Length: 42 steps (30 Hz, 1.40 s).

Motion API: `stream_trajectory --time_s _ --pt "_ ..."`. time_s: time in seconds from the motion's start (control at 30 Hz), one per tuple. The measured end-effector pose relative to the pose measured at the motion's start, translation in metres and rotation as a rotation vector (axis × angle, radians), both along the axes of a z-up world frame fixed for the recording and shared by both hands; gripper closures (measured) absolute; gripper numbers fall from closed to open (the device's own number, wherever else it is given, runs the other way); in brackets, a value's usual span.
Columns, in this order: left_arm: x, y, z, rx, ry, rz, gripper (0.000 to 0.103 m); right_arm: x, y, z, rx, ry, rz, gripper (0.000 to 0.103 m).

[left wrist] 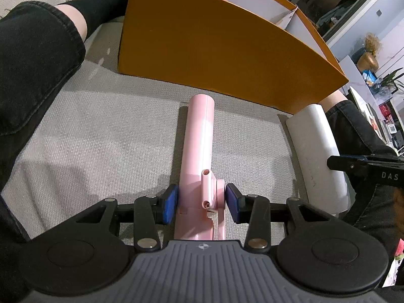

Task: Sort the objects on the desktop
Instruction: 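Lift the pink fan and white box and carry them toward the orange box, then lower the pink fan and white box into the orange box with both grippers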

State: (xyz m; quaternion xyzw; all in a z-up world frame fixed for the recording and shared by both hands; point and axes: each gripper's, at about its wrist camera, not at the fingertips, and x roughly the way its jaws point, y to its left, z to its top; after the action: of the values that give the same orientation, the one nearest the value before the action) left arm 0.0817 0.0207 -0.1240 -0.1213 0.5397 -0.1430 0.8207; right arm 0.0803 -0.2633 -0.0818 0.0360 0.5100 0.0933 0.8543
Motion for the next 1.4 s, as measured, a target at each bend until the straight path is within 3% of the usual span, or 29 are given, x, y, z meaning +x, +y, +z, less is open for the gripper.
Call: stream_trajectory --time_s 0.33,0.6,0.73,1.0,1.23,1.4 --pt "-0.002 -0.009 0.001 0.050 -0.007 -0.018 0.053 0.014 0.014 -0.013 -0.076 -0.007 0.038 0.072" --pt "-0.007 -0.008 0.012 0.047 -0.049 -0.033 0.055 -0.005 0.010 0.011 -0.057 -0.040 0.159 0.073" --pt "-0.014 -0.007 0.037 0.011 -0.088 -0.080 0.055 -0.016 0.012 0.040 -0.058 -0.074 0.257 0.073" --pt "-0.007 -0.015 0.111 0.018 -0.226 -0.194 0.055 -0.010 0.029 0.113 -0.143 -0.207 0.437 0.073" --pt "0.037 -0.020 0.167 0.136 -0.352 -0.273 0.055 0.050 0.046 0.147 -0.247 -0.277 0.552 0.073" --pt "0.081 -0.029 0.186 0.247 -0.386 -0.326 0.055 0.115 0.059 0.142 -0.275 -0.204 0.641 0.073"
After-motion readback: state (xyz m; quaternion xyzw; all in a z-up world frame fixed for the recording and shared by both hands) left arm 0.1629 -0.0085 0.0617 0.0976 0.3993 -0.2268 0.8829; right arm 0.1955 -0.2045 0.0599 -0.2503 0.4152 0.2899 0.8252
